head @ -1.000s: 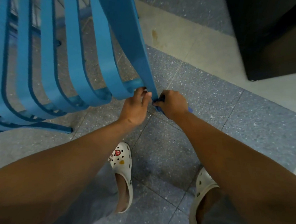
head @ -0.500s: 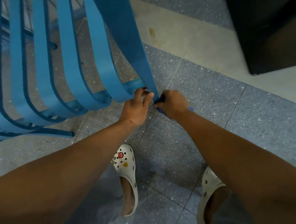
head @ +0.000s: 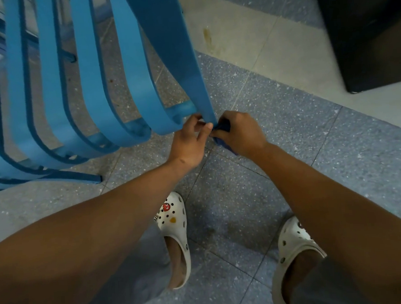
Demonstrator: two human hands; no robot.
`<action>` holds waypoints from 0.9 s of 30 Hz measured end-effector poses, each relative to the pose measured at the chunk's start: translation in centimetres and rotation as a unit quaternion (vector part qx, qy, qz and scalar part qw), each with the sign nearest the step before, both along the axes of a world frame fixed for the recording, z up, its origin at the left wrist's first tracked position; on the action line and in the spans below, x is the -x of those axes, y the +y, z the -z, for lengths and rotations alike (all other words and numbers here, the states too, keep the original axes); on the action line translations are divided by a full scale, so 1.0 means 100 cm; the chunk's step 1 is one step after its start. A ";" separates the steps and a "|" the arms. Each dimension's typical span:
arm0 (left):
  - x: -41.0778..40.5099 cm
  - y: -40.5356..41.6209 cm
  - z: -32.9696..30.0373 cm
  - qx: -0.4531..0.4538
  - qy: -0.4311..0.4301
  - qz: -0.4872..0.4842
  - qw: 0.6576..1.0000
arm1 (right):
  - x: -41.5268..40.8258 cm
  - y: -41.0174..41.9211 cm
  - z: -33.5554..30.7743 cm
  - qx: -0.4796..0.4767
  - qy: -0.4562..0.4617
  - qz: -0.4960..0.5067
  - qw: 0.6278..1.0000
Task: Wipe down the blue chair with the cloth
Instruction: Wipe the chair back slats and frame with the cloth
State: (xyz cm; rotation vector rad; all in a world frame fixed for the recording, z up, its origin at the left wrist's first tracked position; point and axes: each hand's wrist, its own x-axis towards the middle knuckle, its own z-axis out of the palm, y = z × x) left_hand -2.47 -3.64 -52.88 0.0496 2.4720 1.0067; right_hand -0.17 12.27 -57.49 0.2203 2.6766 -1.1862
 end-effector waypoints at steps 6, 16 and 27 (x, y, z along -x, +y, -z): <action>-0.002 0.002 0.004 0.001 0.002 -0.004 1.000 | -0.002 0.002 0.002 -0.009 0.042 -0.009 0.999; 0.008 -0.007 0.007 0.022 -0.032 0.032 0.999 | -0.007 0.003 0.004 -0.003 0.109 0.001 0.994; -0.003 -0.008 0.017 0.004 -0.055 0.051 0.997 | -0.039 0.004 0.062 0.112 -0.218 0.187 0.951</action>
